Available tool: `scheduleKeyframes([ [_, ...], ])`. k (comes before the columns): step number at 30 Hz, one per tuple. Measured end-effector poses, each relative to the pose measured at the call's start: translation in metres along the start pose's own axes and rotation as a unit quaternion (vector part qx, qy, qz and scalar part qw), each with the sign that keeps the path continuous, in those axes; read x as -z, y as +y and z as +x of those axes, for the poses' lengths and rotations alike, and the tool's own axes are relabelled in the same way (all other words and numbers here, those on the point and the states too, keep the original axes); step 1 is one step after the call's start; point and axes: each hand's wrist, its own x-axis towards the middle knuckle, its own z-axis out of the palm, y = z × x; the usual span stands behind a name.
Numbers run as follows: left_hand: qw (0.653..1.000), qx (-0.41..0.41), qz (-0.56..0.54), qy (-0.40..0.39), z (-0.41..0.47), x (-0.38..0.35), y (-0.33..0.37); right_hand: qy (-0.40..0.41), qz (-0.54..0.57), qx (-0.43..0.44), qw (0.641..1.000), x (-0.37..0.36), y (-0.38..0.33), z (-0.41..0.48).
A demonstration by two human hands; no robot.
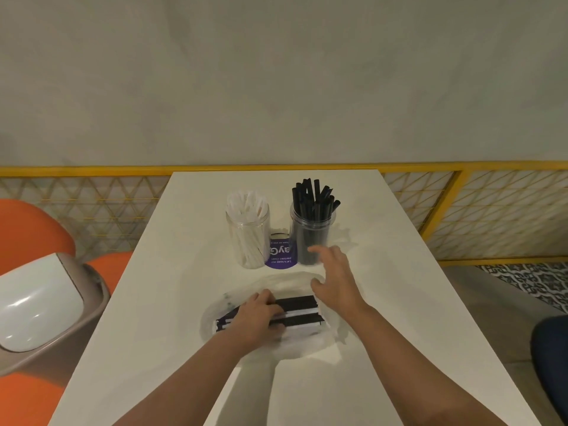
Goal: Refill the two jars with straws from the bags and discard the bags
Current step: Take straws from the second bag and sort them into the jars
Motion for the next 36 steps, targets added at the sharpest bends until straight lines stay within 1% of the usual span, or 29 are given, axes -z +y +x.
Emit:
scheduleKeyframes([
  [1, 1.000, -0.001, 0.013, -0.003, 0.000, -0.001, -0.001, 0.007, 0.035, 0.038, 0.999, 0.000, -0.006, -0.001],
  [2, 1.000, 0.003, 0.029, -0.011, -0.001, -0.002, -0.002, -0.014, 0.067, 0.067, 0.995, -0.002, -0.010, -0.003],
  [4, 0.998, 0.009, 0.056, -0.024, -0.003, -0.002, -0.003, -0.101, 0.078, 0.098, 0.987, -0.008, -0.012, -0.007],
  [6, 0.997, 0.008, 0.073, -0.024, -0.006, -0.002, -0.002, -0.190, 0.011, 0.079, 0.978, -0.015, -0.003, -0.012],
  [8, 0.996, -0.002, 0.084, -0.009, -0.009, -0.003, -0.001, -0.260, -0.074, 0.035, 0.962, -0.020, 0.009, -0.016],
  [11, 0.995, -0.025, 0.094, 0.009, -0.014, -0.007, 0.001, -0.315, -0.122, 0.006, 0.941, -0.025, 0.020, -0.020],
  [16, 0.998, -0.002, 0.067, 0.020, -0.012, -0.012, 0.003, -0.316, -0.134, 0.005, 0.939, -0.026, 0.024, -0.020],
  [19, 0.998, 0.015, 0.056, -0.003, -0.008, -0.012, 0.003, -0.305, -0.126, -0.004, 0.944, -0.026, 0.025, -0.019],
  [25, 0.997, 0.044, 0.032, -0.053, -0.003, -0.011, 0.003, -0.299, -0.037, -0.035, 0.953, -0.023, 0.033, -0.017],
  [29, 0.997, 0.056, -0.008, -0.054, -0.003, -0.014, 0.000, -0.284, 0.029, -0.056, 0.957, -0.017, 0.031, -0.018],
  [32, 0.995, 0.070, -0.019, -0.062, -0.004, -0.012, -0.003, -0.276, 0.038, -0.099, 0.955, -0.017, 0.028, -0.016],
  [36, 0.994, 0.082, -0.012, -0.067, -0.006, -0.007, -0.007, -0.265, 0.085, -0.154, 0.948, -0.011, 0.016, -0.013],
])
